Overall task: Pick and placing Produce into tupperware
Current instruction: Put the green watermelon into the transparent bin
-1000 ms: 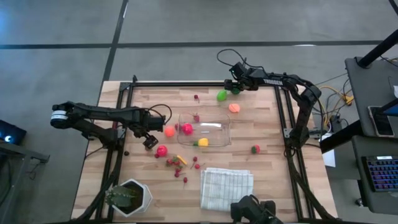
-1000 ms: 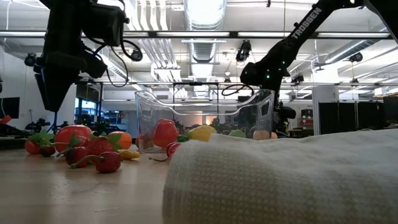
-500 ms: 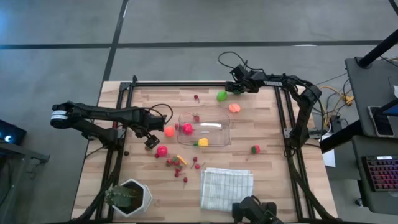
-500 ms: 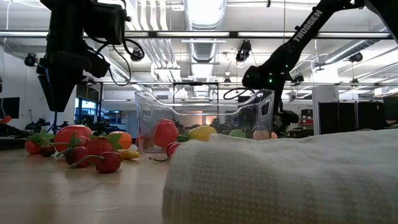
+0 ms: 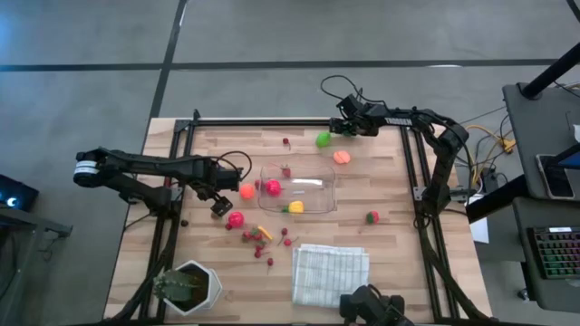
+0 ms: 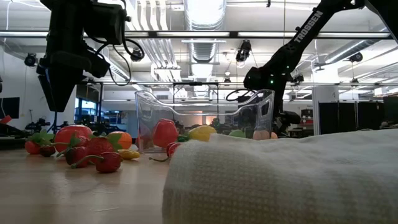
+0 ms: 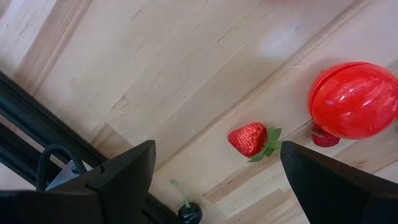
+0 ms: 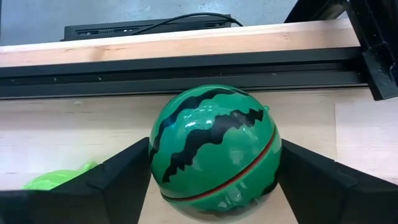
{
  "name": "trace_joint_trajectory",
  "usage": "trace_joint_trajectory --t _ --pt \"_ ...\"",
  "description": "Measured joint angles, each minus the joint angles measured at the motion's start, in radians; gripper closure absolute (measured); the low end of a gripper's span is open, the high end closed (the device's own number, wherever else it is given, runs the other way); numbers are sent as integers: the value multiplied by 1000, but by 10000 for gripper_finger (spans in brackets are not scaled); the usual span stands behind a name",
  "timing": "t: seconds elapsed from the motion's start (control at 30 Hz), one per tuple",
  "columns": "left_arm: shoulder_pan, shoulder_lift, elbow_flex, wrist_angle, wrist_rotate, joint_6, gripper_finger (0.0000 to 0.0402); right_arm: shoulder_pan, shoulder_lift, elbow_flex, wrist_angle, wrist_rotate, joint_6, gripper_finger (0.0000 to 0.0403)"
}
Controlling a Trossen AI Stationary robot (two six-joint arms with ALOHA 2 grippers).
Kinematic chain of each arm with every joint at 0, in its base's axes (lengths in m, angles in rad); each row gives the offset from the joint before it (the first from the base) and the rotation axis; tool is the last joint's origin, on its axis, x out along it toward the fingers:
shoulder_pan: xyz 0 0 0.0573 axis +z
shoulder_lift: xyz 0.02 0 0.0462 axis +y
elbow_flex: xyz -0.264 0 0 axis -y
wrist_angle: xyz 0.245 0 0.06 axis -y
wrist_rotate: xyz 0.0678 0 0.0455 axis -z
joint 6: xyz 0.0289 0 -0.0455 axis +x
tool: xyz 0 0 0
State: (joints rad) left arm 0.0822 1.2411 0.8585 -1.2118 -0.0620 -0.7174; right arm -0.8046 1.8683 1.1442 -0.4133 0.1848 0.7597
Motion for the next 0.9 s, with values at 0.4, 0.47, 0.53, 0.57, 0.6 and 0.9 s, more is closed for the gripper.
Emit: trace_joint_trajectory --t 0.4,0.47,0.53,0.57,0.6,0.9 --pt "0 0 0 0 0 1 72 2 -14 0 -3 -61 -4 105" --pt "0 0 0 0 0 17 72 9 -33 0 -4 -61 -9 104" --pt "1 0 0 0 0 21 72 19 -60 0 -5 -61 -21 107" --pt "1 0 0 1 -1 21 72 25 -75 0 -7 -61 -29 109" --pt "1 0 0 1 -2 22 72 32 -93 0 -14 -61 -36 112" --pt "1 0 0 7 -26 27 72 228 -347 0 -42 -300 -210 113"
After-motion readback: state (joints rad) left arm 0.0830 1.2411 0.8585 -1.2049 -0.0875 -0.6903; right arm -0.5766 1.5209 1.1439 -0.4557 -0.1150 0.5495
